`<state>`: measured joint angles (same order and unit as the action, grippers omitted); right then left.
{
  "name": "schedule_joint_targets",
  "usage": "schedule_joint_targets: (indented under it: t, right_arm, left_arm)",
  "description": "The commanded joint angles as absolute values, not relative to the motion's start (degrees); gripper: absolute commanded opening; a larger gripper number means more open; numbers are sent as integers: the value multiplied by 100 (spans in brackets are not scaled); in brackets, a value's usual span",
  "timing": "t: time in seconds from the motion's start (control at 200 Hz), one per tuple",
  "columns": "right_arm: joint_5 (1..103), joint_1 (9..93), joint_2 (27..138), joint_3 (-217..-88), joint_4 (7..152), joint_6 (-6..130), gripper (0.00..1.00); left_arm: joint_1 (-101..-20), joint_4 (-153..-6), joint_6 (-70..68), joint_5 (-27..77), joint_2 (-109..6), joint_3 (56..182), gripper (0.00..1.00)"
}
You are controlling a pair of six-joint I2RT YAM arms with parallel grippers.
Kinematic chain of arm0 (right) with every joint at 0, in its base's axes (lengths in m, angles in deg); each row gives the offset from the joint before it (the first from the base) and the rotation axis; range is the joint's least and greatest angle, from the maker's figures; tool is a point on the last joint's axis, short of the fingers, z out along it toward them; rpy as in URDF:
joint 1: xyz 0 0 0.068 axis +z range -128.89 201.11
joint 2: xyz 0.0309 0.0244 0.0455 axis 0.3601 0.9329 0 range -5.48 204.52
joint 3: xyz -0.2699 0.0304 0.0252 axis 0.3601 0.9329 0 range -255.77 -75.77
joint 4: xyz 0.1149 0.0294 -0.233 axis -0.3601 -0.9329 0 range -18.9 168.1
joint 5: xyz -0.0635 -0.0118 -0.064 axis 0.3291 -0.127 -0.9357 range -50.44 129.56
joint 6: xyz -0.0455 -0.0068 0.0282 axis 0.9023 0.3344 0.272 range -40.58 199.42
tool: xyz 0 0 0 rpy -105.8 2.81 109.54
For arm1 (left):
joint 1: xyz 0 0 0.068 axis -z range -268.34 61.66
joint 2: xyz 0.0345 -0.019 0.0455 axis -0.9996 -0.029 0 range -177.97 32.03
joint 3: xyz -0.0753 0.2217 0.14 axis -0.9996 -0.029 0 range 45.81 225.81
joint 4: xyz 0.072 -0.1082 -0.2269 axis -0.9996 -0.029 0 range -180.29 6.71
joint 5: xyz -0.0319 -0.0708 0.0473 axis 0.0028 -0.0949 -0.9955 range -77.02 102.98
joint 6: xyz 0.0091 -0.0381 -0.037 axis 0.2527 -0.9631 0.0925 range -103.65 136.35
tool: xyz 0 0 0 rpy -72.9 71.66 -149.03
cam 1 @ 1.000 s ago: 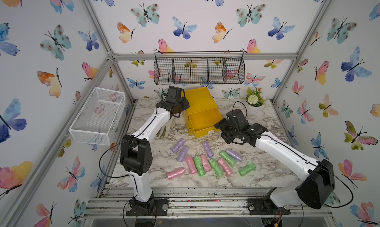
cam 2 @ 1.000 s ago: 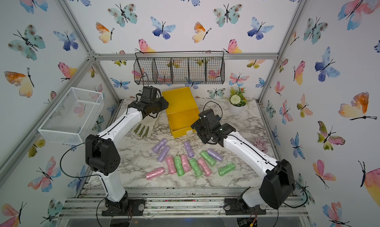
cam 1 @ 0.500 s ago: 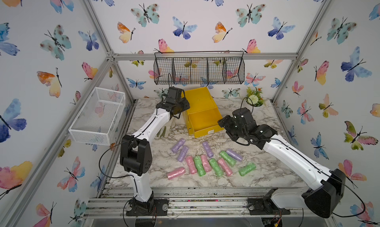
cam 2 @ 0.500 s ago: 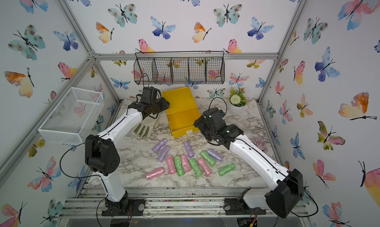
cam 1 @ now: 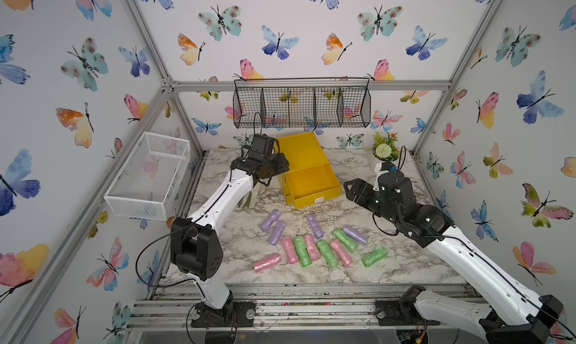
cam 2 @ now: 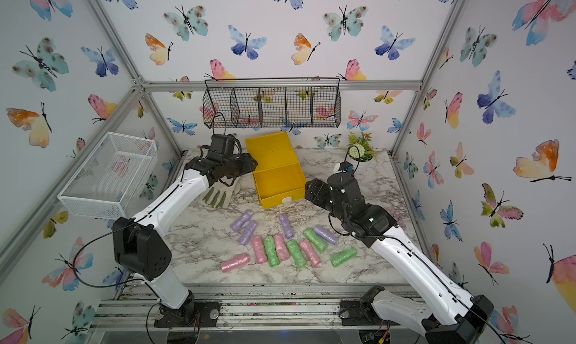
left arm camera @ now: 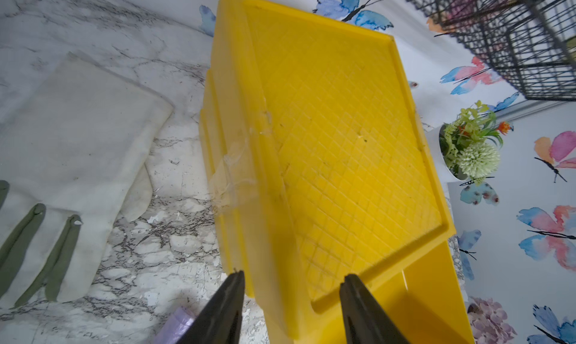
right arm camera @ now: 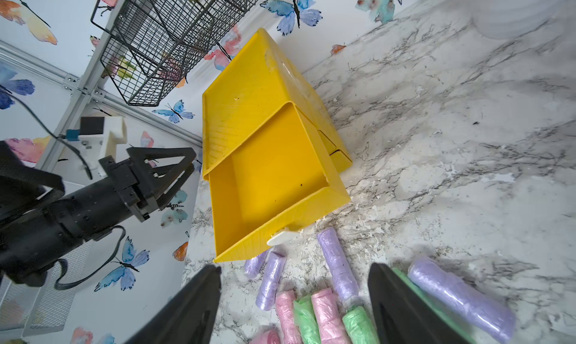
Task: Sort the rolls of trash bags by color and place them into the drawer
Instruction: Pick up the roll of trash bags from the center of the board.
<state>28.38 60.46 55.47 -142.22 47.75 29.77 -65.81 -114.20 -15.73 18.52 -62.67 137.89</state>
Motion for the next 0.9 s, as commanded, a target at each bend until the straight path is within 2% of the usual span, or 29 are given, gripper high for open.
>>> schedule_joint_targets:
  t: [0.0, 0.37, 0.616, 0.896]
  right_arm:
    - [2547, 6057, 5446, -14133, 4334, 3365, 78]
    - [2691, 5996, 5486, -13696, 3634, 3471, 74]
    - [3312, 5916, 5372, -13004, 3648, 3345, 63]
    - [4390, 5908, 5723, -12181, 4176, 3455, 47]
  left_arm:
    - [-6569, -11598, -1287, 1627, -5564, 13530, 54]
    - [-6889, -11626, -1102, 1181, -3859, 11693, 50]
    - [-7080, -11676, -1159, 1149, -3328, 10627, 49]
    - [-7121, -11669, -1213, 1266, -3191, 10120, 48]
